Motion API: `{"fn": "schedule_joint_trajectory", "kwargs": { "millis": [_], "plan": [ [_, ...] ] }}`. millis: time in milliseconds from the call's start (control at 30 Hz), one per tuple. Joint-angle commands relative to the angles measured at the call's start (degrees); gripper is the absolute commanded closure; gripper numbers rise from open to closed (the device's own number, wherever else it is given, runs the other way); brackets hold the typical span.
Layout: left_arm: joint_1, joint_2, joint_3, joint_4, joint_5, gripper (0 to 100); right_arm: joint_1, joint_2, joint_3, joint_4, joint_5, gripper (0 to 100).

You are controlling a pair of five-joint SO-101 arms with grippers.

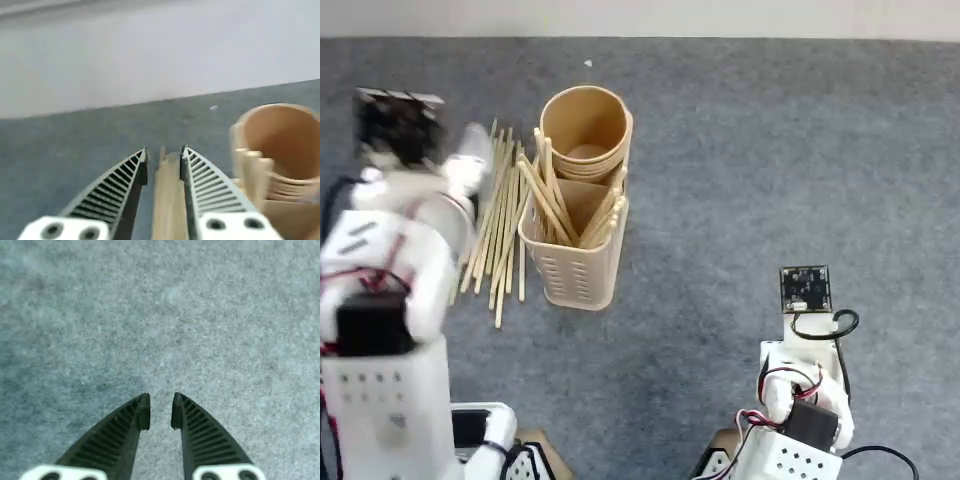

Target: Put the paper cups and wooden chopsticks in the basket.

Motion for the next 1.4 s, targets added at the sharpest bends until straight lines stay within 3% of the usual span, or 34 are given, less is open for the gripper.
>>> {"fn": "schedule_joint_trajectory", "kwargs": {
  "millis": [0,233,467,1067,1367],
  "plan": [
    [-6.99,12.62,-3.82,2.02,-0.7,86,0.84,-0.13,8.92,0.04,0.53,91.0],
    [-6.37,40.57,-8.66,8.44,-8.97,86,0.84,-0.13,8.92,0.04,0.53,91.0],
    [-6.9,62.73,-19.47,13.27,-12.66,86,0.84,-0.13,8.92,0.04,0.53,91.0],
    [-10.24,85.14,-42.51,14.95,-13.1,86,0.75,-0.13,8.92,0.04,0.53,91.0],
    [-10.24,92.53,-47.08,14.95,-13.01,87,0.75,-0.13,8.92,0.04,0.53,91.0]
  ]
}}
